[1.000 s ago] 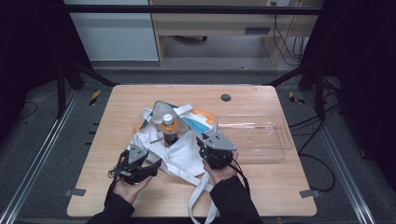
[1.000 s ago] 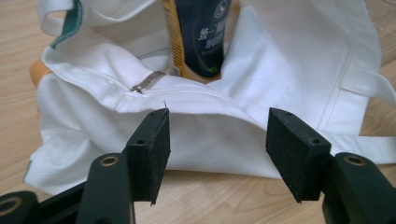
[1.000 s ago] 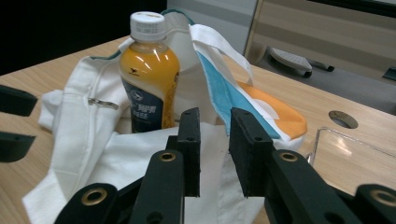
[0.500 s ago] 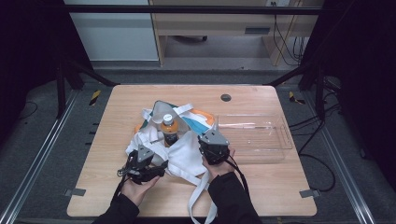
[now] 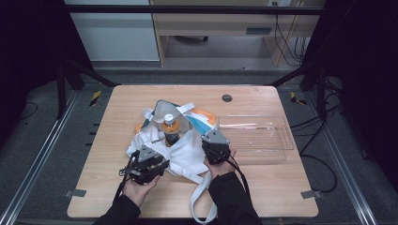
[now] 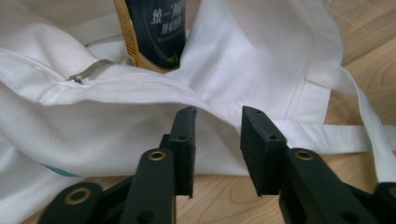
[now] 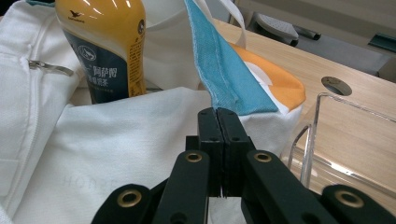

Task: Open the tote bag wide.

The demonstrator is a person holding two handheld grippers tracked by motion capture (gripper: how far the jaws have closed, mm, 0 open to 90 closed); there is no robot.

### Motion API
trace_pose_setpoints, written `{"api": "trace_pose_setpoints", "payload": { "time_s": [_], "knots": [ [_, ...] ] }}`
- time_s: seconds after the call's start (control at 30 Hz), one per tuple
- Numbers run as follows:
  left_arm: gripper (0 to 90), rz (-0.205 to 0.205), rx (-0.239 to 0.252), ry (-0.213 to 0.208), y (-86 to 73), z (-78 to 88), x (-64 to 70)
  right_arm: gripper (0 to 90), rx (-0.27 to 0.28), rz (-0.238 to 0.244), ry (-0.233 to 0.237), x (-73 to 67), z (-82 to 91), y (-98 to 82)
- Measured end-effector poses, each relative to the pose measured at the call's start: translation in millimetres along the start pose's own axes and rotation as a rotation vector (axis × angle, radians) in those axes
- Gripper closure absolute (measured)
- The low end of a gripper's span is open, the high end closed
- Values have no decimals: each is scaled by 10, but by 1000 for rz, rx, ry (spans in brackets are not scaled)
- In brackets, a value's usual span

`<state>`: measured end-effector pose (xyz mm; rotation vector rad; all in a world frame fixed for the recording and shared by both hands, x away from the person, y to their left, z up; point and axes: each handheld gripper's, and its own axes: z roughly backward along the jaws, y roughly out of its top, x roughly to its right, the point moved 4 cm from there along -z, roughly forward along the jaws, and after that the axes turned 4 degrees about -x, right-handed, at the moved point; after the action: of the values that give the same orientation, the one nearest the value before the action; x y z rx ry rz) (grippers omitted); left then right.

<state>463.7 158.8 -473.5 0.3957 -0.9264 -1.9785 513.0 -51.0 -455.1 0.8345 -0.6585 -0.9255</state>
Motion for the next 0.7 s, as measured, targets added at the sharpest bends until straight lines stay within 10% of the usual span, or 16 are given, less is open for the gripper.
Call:
{"api": "trace_pose_setpoints", "payload": {
  "time_s": [0.33, 0.7],
  "knots": [
    [419, 63, 46, 4, 71, 5, -8, 899, -8, 10, 18, -37, 10, -7],
    [478, 37, -25, 60, 11, -158, 23, 900, 1, 2, 28, -36, 25, 6]
  ]
}}
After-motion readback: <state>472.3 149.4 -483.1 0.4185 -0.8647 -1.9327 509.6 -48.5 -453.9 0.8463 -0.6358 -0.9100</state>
